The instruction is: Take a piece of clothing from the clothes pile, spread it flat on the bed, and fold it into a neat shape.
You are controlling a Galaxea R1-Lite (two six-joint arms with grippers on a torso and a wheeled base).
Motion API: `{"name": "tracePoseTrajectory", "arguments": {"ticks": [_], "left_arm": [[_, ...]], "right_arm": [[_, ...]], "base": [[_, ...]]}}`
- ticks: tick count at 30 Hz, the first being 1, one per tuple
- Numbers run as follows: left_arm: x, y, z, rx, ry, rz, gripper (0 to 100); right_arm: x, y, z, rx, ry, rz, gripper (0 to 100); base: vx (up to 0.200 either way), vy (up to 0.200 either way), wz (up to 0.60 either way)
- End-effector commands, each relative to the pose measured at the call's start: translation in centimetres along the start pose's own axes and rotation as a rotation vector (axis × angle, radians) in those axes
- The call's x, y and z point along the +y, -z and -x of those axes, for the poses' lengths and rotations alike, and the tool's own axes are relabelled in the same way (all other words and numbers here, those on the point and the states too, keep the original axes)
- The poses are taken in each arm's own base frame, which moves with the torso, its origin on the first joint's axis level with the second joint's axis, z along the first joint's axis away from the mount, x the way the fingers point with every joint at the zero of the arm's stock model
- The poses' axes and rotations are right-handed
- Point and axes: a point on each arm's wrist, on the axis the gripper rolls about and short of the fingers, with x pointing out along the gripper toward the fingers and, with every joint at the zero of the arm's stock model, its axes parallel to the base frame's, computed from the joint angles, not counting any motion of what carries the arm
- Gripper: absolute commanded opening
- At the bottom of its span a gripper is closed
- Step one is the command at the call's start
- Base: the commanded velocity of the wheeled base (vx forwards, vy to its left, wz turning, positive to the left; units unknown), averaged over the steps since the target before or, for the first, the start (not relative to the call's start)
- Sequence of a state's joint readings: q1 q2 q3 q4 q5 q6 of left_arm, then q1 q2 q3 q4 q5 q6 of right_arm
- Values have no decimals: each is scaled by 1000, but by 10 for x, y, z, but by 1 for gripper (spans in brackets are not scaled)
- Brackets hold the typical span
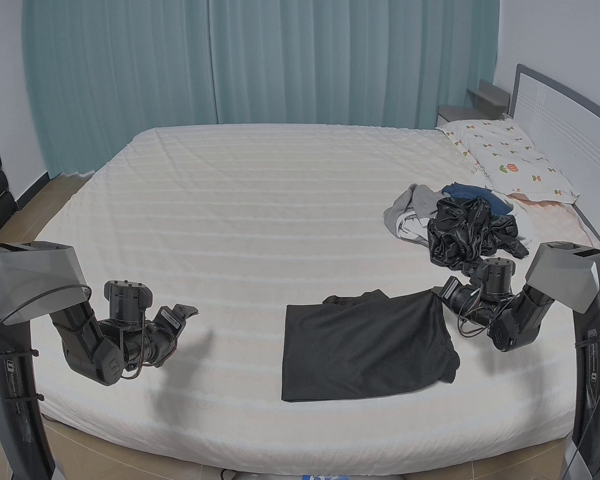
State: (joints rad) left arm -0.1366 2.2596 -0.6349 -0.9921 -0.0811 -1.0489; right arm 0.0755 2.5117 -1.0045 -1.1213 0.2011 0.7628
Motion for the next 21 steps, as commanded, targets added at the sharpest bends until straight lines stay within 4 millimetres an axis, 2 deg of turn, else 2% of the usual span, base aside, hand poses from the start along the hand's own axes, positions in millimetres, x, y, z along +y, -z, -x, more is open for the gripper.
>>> {"name": "tracePoseTrajectory", "arguments": {"ticks": [1,4,10,11,18,19,21], "left_arm": [[0,0,0,1,-1,0,100],[0,0,0,-1,-2,0,100],[0,0,0,-1,-2,-1,100],[0,1,0,0,-1,-2,100],[1,2,-1,5,-6,-4,100],[0,2,-1,5,-4,-6,100],[0,2,-1,5,-4,-6,100]], "right_arm": [[-6,0,-3,-4,6,-5,0],[-8,-3,-3,-12,9,-8,0],[-10,4,-3,9,14,-8,0],[-9,4,-3,9,6,-6,100],[-5,4,9,-16,-24,3,100],[-2,2,23,-13,-19,7,100],[-1,2,30,-4,-21,4,100]], "base": [[0,0,0],[0,0,0],[0,0,0],[0,0,0],[0,0,0],[0,0,0],[0,0,0]]}}
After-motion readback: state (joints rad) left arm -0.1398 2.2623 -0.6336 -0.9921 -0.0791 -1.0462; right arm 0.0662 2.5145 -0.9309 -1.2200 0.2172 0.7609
